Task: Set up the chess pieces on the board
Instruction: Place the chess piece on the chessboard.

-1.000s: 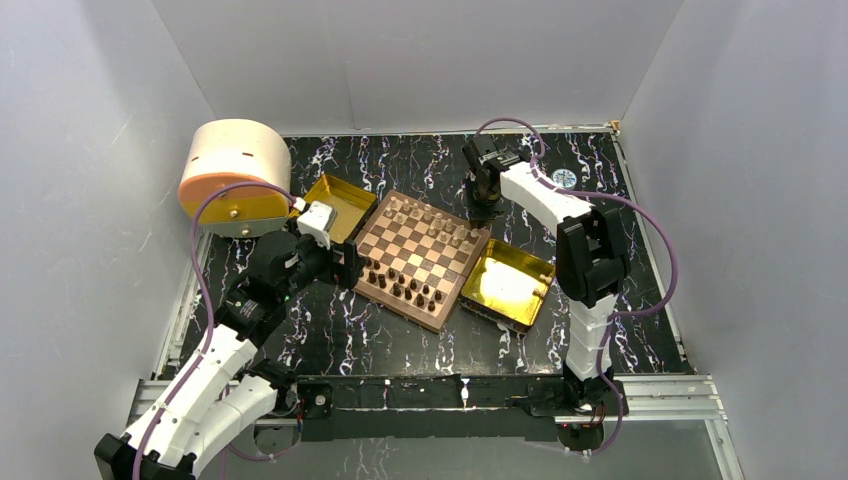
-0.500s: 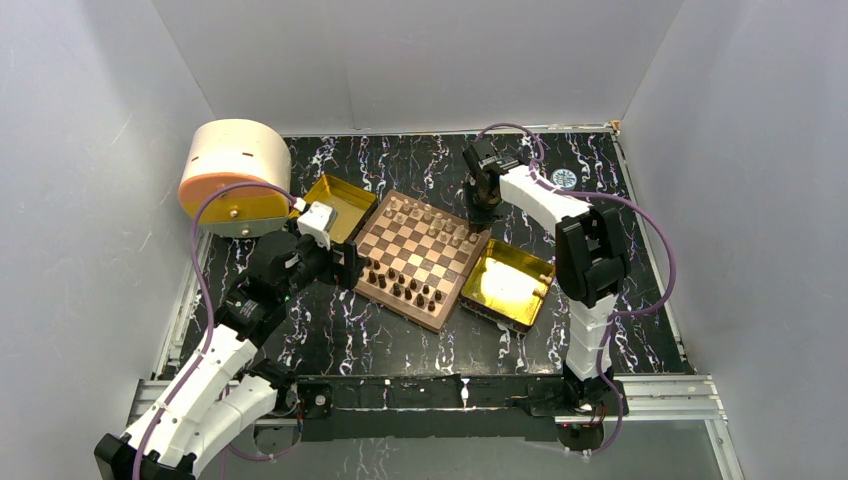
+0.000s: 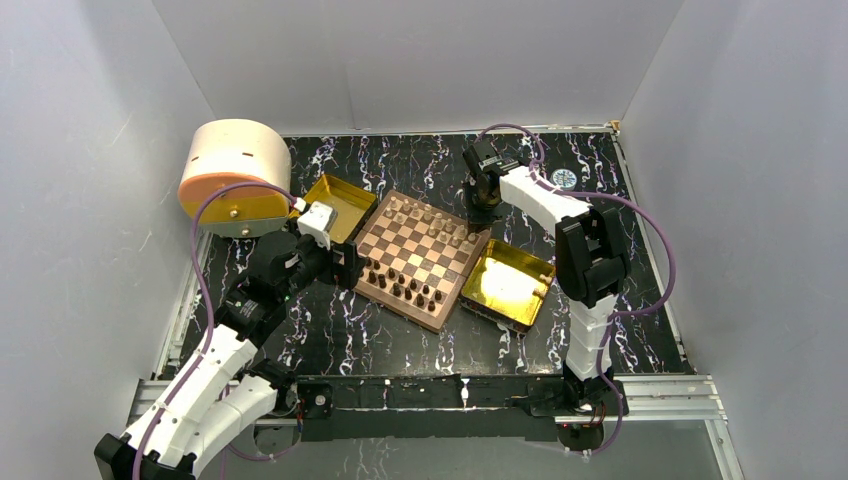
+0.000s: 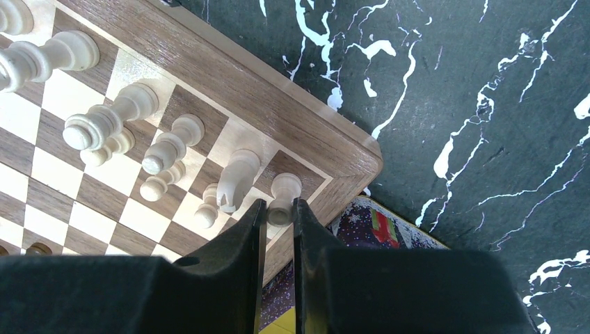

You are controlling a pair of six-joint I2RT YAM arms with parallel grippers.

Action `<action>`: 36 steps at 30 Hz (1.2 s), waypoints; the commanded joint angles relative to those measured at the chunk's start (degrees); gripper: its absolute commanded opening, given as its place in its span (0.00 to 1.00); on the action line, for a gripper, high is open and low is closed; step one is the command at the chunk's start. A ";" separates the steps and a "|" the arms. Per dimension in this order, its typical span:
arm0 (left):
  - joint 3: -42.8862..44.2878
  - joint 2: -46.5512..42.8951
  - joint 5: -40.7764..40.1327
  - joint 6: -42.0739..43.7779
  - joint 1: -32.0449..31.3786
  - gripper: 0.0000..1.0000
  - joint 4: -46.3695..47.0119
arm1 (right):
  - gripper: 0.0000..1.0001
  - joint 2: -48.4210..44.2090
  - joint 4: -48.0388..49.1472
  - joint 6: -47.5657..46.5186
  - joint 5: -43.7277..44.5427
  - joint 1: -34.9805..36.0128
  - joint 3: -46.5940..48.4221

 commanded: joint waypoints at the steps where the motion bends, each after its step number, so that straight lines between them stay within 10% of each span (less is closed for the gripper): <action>1: -0.40 -1.13 -0.55 0.71 0.18 0.94 0.25 | 0.25 -0.64 0.45 0.15 0.71 0.15 -0.75; 36: -0.51 0.06 -0.12 0.68 0.18 0.94 0.28 | 0.45 -5.79 -0.83 -0.21 1.18 0.14 -0.25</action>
